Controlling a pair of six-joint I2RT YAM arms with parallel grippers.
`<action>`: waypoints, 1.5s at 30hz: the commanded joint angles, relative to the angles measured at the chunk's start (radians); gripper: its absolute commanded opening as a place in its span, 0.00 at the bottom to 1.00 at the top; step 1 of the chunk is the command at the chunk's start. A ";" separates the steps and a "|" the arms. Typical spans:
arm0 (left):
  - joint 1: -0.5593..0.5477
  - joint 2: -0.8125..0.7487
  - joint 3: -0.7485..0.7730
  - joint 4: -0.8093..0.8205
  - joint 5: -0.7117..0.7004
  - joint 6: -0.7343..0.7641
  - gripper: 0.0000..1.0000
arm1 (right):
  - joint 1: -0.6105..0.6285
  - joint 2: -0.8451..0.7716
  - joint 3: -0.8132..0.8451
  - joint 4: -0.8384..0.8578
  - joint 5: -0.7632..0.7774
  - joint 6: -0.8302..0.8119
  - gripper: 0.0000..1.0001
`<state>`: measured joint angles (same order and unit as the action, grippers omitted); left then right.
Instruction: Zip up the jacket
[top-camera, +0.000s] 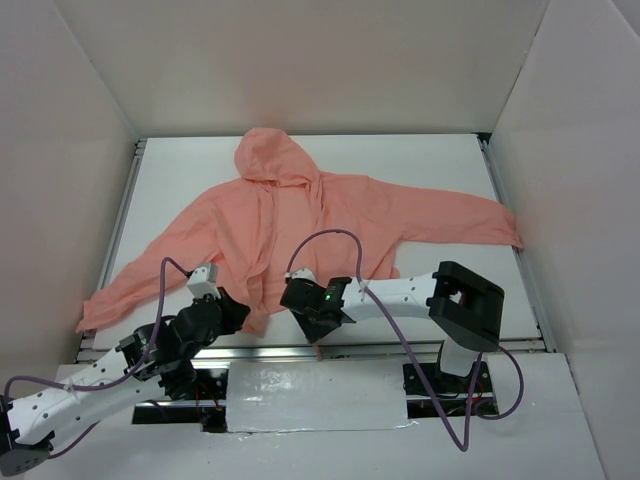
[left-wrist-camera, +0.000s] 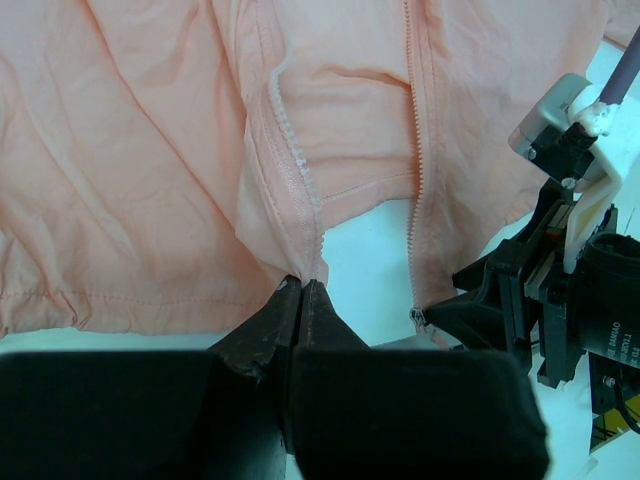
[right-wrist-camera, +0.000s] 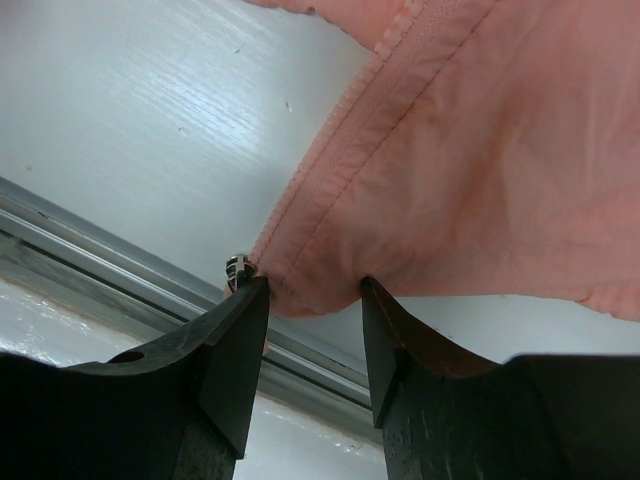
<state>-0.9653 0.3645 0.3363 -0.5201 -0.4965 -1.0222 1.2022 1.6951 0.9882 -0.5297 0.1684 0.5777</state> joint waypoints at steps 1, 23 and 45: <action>0.004 0.011 0.006 0.038 0.001 0.022 0.00 | 0.019 0.031 0.032 0.020 -0.010 0.002 0.50; 0.004 0.074 -0.017 0.143 -0.030 0.028 0.00 | -0.041 -0.057 0.069 0.132 0.193 0.120 0.00; 0.027 0.036 -0.132 0.887 0.125 0.359 0.00 | -0.254 -0.804 -0.486 0.906 -0.419 -0.231 0.00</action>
<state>-0.9443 0.4362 0.2260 0.1883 -0.4774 -0.7437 1.0080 0.9859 0.5629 0.0753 0.0608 0.4793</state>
